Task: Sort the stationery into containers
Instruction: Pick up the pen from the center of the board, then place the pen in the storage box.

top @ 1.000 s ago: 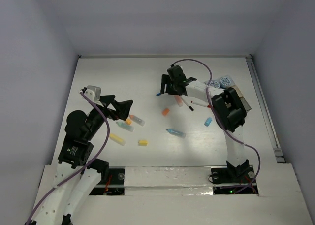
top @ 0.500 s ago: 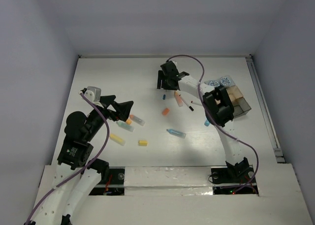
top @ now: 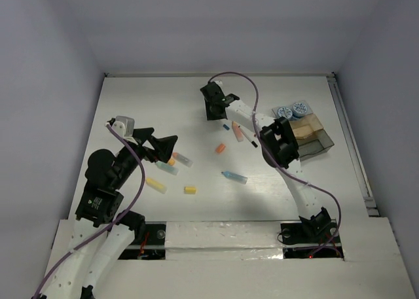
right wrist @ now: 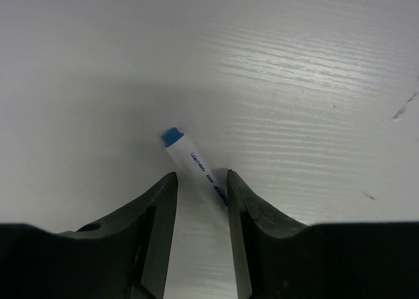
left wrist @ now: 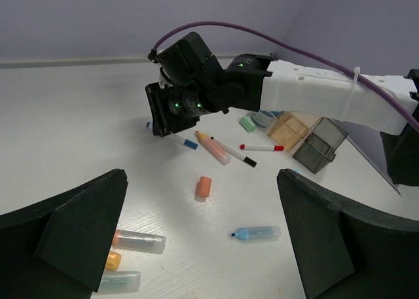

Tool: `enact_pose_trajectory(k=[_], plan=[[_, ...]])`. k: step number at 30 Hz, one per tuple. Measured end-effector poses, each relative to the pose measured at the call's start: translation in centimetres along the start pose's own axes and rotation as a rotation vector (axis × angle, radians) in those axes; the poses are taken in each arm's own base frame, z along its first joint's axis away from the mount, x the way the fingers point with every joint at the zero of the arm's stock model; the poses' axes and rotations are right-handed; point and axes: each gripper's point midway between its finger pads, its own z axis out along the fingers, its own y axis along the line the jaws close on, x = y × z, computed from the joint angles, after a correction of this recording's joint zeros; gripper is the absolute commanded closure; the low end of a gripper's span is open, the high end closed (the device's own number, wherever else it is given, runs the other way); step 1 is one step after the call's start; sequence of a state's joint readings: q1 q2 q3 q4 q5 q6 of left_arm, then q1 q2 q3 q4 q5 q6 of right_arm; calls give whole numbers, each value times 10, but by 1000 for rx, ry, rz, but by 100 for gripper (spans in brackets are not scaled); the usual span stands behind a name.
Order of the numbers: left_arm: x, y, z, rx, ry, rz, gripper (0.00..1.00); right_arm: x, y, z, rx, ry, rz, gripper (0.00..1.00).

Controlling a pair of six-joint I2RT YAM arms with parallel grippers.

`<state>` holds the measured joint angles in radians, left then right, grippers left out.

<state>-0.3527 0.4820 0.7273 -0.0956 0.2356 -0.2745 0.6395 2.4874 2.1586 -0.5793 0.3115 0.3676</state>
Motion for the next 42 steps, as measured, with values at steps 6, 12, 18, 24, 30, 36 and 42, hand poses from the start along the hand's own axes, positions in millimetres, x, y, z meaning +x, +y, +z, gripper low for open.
enact_pose_trajectory(k=[6,12,18,24,30,36,42], plan=[[-2,-1,-2,3,-7,2,1,3,6,-2,-6,3,-65,81],[-1,-3,-2,10,-5,1,1,3,9,-5,-13,9,-109,100],[-2,-3,-3,11,-10,3,1,0,11,-4,-25,-1,-108,100],[-2,-3,-3,11,-9,3,1,-16,5,-29,-83,-52,-28,100],[0,-6,-3,22,-3,2,1,-100,-16,-133,-152,-321,109,100],[-2,-13,-6,46,-9,4,1,-115,-120,-229,-132,-551,375,100],[-1,-21,-9,80,-8,5,1,-24,-270,-237,154,-581,666,100]])
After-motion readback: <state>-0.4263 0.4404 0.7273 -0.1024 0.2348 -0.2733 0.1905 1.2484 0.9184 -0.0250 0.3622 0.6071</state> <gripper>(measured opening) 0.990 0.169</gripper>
